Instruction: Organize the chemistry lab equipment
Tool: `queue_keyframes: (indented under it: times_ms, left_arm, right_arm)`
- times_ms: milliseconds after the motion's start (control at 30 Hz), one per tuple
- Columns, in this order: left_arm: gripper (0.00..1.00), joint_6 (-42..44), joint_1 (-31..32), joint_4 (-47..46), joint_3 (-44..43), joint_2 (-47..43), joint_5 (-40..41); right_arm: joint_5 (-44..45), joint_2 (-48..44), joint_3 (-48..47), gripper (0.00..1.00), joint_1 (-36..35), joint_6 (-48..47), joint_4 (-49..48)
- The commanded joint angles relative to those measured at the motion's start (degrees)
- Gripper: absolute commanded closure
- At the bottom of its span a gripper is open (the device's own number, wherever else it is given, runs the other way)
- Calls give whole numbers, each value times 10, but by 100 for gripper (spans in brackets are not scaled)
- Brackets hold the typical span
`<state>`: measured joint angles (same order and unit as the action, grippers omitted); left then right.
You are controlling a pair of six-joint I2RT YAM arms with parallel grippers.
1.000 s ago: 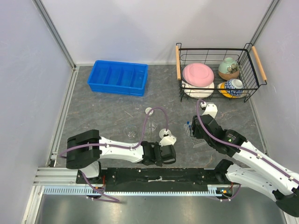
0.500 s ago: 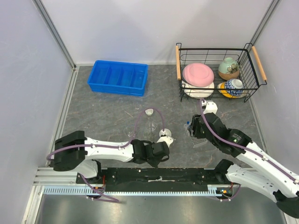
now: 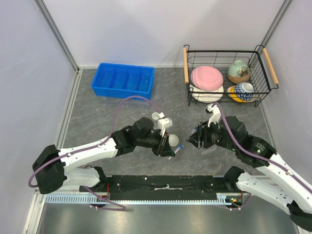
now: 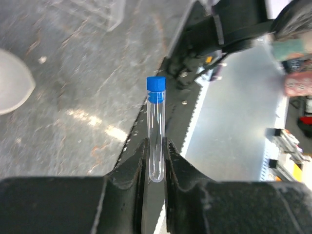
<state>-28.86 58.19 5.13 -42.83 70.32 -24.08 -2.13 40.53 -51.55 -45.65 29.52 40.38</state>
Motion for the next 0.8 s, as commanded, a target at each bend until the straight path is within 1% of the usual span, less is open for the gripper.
queue_keyframes:
  times_ms: [0, 167, 200, 233, 300, 433, 467, 500, 567, 667, 767]
  left_arm:
    - [98, 3, -32, -121, 16, -19, -176]
    - [98, -43, -49, -211, 28, -15, -250]
    - [98, -49, -55, -223, 29, -13, -273]
    - [98, -61, -58, -249, 31, -11, -283]
    - [98, -73, -67, -271, 32, -7, -308]
    - [98, -112, -79, -328, 49, -6, -338]
    - [98, -120, -82, -363, 55, -7, -342]
    - [98, -128, -85, -377, 58, -5, -352]
    - [98, -147, -89, -411, 67, -1, -360]
    - [98, -160, -93, -433, 72, 4, -369]
    - [98, -187, -97, -494, 85, 9, -382]
  right_arm:
    - [-108, -34, -16, 47, -4, -4, -43]
    - [-179, -44, -11, 47, -3, 11, -63]
    - [-187, -45, -8, 47, -3, 15, -68]
    - [-194, -46, -7, 47, -4, 18, -74]
    - [-207, -48, -4, 47, -3, 25, -83]
    - [-212, -49, -4, 47, -3, 28, -87]
    - [-212, -49, -5, 47, -4, 30, -90]
    - [-213, -48, -5, 47, -3, 33, -91]
    - [-221, -46, -4, 47, -4, 37, -101]
    - [-227, -43, 0, 47, -3, 44, -113]
    - [-233, -37, 3, 47, -3, 46, -122]
